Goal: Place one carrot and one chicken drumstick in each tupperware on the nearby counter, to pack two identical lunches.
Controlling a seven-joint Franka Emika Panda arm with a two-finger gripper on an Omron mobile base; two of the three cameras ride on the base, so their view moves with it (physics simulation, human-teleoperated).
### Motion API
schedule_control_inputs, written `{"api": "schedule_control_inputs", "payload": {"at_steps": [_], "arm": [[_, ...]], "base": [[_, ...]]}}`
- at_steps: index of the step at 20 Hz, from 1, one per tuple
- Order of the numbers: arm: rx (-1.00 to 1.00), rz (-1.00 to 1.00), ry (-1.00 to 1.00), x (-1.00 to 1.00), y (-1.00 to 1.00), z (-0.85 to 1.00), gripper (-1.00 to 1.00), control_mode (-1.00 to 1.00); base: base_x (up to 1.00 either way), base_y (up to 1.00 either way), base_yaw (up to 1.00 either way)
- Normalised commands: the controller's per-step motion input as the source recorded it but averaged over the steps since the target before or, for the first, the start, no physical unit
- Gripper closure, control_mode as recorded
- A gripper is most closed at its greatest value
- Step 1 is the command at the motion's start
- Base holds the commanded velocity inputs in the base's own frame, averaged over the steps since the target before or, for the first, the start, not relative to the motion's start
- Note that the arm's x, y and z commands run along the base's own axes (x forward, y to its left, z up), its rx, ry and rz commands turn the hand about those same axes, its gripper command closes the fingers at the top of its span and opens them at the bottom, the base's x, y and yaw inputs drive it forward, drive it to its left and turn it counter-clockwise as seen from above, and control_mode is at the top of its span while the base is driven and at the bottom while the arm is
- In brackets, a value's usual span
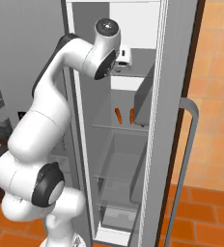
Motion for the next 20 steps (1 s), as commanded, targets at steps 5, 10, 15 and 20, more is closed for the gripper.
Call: {"api": "schedule_control_inputs", "payload": {"at_steps": [5,10,15,20], "arm": [[-0.02,0.00,0.00,0.60,0.15,-0.05,-1.00,-1.00],[0.00,0.00,0.00,0.61,0.00,0.00,-1.00,-1.00],[0.00,0.00,0.00,0.52,-0.08,0.00,-1.00,-1.00],[0.00,0.00,0.00,0.55,-0.11,-0.01,-1.00,-1.00]], "base": [[0.00,0.00,0.00],[0.00,0.00,0.00],[0.00,0.00,0.00],[0.00,0.00,0.00]]}}
